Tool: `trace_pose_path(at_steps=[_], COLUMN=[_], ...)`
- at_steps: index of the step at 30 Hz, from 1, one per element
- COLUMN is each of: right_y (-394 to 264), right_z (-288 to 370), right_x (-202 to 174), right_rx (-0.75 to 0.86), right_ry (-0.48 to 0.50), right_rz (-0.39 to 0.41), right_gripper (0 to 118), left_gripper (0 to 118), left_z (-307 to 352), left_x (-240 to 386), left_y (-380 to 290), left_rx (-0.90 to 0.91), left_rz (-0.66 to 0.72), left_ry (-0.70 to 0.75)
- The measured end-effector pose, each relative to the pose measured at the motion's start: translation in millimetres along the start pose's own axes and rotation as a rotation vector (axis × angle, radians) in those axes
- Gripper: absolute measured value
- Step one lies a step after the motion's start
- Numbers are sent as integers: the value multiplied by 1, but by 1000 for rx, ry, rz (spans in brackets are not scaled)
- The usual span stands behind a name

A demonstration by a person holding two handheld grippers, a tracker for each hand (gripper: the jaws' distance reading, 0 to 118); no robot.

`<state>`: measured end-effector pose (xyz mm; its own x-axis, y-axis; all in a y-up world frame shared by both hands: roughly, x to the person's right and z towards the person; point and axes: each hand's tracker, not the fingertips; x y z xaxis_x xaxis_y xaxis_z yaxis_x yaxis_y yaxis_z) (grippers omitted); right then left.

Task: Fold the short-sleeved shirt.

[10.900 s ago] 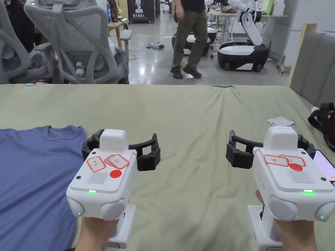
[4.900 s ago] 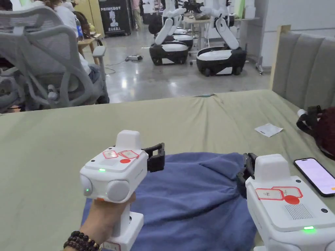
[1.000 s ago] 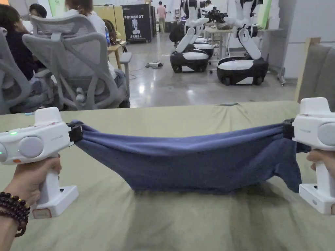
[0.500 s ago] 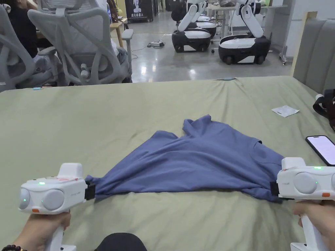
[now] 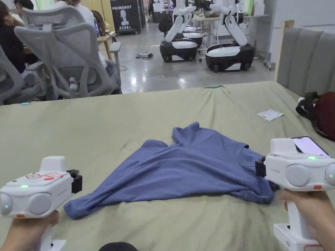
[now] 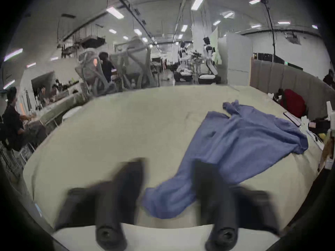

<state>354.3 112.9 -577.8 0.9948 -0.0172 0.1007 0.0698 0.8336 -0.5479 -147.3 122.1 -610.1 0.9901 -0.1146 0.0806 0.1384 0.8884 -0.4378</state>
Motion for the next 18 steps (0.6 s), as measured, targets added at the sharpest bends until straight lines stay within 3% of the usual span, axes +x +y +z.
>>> trace_pose_path(at_steps=[4, 9, 10, 12, 13, 14, 17, 18], right_y=[3, 3, 4, 2, 3, 3, 4, 5], right_z=[1, 0, -1, -1, -2, -3, -5, -6], right_x=[-4, -12, -14, -16, -18, -19, -21, -22], right_rx=[-5, -19, -21, -22, -29, -33, -38, -40], right_ry=[5, 33, 38, 51, 56, 58, 67, 68], right_rz=[9, 10, 11, 15, 17, 19, 22, 25], right_gripper=[0, 0, 0, 0, 0, 0, 0, 0], left_gripper=[0, 0, 13, 83, 107, 114, 92, 91], left_z=[10, -3, -13, -28, -36, -42, -56, -63], left_x=[-6, -9, -7, -8, -9, -8, -11, -10], left_y=[0, -11, -15, -23, -27, -31, -40, -44], left_rx=[-28, -77, -105, -164, -181, -197, -262, -270], left_rz=[36, 11, 1, 2, 6, 11, 60, 75], left_ry=[-53, -13, -8, 17, 8, 2, 1, 12])
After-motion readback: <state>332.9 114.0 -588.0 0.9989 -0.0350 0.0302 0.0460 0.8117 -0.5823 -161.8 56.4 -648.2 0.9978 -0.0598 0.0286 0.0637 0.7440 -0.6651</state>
